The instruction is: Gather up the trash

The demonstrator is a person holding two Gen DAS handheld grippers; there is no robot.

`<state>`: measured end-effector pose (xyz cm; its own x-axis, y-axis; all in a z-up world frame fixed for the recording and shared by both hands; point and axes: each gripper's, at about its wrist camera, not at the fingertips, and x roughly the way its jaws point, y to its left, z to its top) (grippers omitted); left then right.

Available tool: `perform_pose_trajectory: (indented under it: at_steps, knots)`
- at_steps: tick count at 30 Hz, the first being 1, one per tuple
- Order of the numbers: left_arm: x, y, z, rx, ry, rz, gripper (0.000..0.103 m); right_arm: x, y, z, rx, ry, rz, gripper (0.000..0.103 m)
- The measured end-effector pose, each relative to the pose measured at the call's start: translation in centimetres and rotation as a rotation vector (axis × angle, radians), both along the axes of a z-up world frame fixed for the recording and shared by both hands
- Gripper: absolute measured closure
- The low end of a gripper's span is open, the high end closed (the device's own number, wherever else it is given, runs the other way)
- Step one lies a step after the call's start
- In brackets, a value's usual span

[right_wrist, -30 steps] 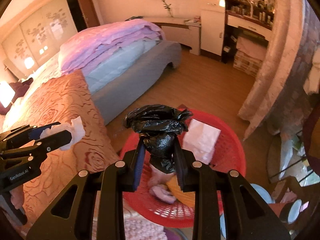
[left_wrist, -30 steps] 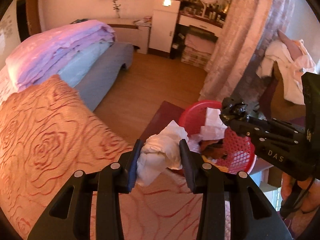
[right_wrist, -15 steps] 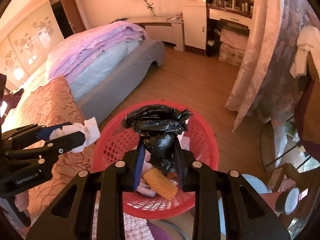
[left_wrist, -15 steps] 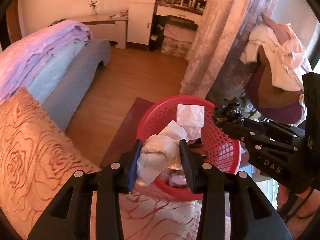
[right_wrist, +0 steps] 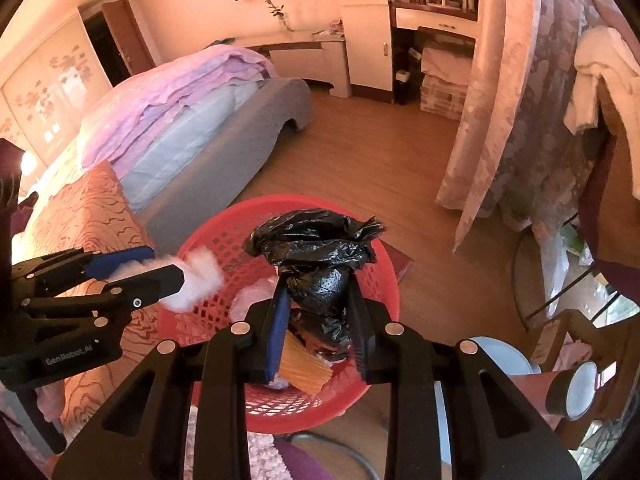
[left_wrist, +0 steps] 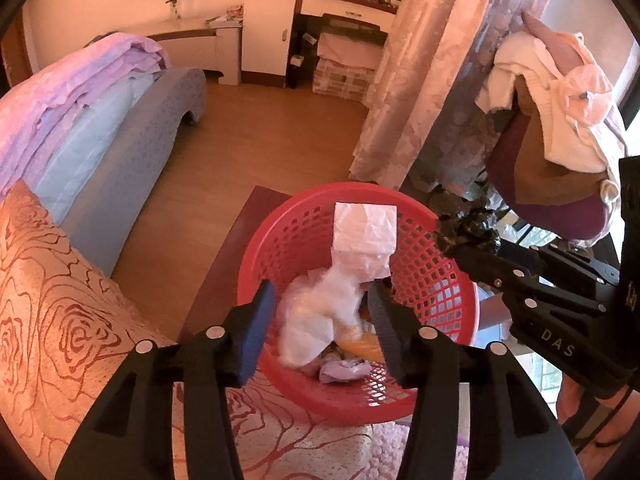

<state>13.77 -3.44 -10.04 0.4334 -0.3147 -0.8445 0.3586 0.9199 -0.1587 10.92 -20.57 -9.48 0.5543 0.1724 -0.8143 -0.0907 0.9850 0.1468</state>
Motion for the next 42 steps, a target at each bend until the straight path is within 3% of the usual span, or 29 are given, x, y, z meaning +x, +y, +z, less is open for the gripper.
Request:
perform_pose_trajectory:
  at_steps: [2, 3, 20, 27, 31, 36, 42]
  knots:
    - [0.1, 0.4, 0.1, 0.000, -0.005, 0.015, 0.038, 0.0, 0.0, -0.2, 0.002, 0.004, 0.000, 0.076]
    - [0.1, 0.7, 0.2, 0.000, -0.014, 0.028, 0.036, 0.1, 0.0, -0.1, 0.003, 0.006, 0.002, 0.076]
    - [0.1, 4.2, 2.3, -0.001, -0.063, 0.146, 0.031, 1.8, 2.8, -1.9, 0.022, 0.052, 0.072, 0.074]
    - [0.2, 5.1, 2.3, 0.001, -0.064, 0.170, 0.029, 2.0, 3.3, -1.9, 0.028, 0.051, 0.053, 0.045]
    - [0.3, 5.2, 2.3, -0.002, -0.061, 0.174, 0.029, 1.6, 2.6, -1.6, 0.025, 0.042, 0.023, 0.039]
    - [0.0, 5.1, 2.3, 0.009, -0.071, 0.168, 0.029, 0.9, 1.9, -1.4, 0.013, 0.030, -0.006, 0.024]
    - [-0.7, 4.7, 2.7, 0.023, -0.096, 0.170, 0.026, 0.2, 2.0, -1.0, 0.012, 0.006, -0.013, 0.016]
